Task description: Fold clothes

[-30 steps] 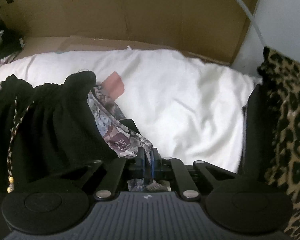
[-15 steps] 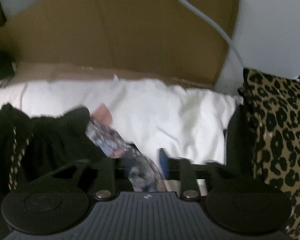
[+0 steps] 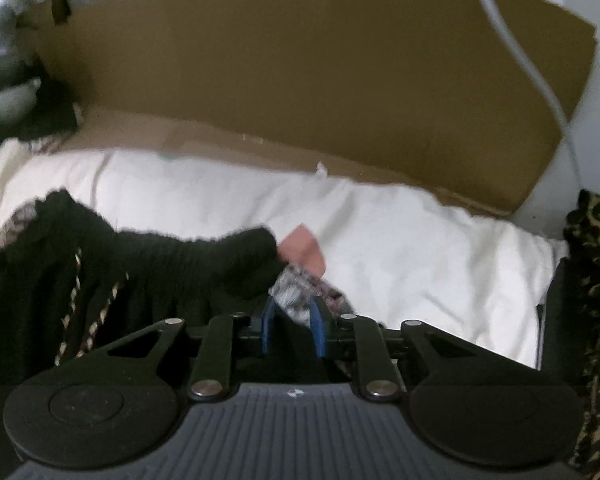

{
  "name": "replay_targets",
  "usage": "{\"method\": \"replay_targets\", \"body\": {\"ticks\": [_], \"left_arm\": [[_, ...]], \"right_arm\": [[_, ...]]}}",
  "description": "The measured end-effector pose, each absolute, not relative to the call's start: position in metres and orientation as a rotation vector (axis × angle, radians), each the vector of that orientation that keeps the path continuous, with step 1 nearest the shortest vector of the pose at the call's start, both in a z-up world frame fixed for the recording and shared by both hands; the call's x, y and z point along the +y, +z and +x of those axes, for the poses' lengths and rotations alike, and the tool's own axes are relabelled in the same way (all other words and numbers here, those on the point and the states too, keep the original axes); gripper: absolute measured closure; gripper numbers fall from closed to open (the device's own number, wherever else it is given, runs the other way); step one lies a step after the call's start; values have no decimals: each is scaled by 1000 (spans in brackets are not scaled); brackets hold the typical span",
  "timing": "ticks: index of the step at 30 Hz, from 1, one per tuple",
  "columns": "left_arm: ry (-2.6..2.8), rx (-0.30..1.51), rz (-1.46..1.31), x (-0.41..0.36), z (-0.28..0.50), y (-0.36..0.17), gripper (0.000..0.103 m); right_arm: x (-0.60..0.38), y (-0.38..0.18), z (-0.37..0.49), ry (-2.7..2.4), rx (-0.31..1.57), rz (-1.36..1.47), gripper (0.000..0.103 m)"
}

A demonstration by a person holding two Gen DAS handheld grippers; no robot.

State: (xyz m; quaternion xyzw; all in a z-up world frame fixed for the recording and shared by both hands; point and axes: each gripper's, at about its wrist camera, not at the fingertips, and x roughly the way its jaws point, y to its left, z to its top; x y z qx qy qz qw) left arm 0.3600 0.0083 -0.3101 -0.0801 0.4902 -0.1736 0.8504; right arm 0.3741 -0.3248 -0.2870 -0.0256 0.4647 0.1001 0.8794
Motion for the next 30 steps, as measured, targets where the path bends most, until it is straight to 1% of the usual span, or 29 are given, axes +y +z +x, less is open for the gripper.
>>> {"method": "replay_targets", "body": {"ticks": [2, 3, 6, 9, 13, 15, 17, 18, 23, 26, 30], "left_arm": [[-332, 1058, -175, 12, 365, -323, 64], [-330, 1059, -193, 16, 367, -329, 67], [-328, 1053, -230, 23, 372, -340, 69], [-320, 1055, -176, 14, 375, -337, 69], [-301, 1057, -145, 9, 372, -330, 69], [-294, 1074, -199, 14, 369, -327, 62], [-293, 1082, -271, 23, 362, -323, 53], [-294, 1082, -290, 26, 357, -321, 51], [-311, 1068, -256, 27, 334, -307, 49], [-342, 1052, -234, 17, 323, -299, 49], [-420, 1047, -200, -8, 312, -296, 48]], "right_arm": [[-321, -296, 377, 188, 1003, -83, 77], [-319, -301, 379, 178, 1020, -98, 77], [-315, -312, 385, 130, 1057, -140, 78], [-308, -317, 392, 82, 1065, -178, 78], [-306, -307, 392, -3, 1051, -204, 78], [-311, -299, 388, -9, 1036, -206, 78], [-320, -288, 379, 24, 1018, -181, 77], [-325, -282, 375, 41, 1009, -169, 76], [-340, -262, 335, 139, 984, -96, 75], [-346, -262, 307, 148, 991, -67, 71], [-351, -273, 278, 169, 1018, -52, 70]]}}
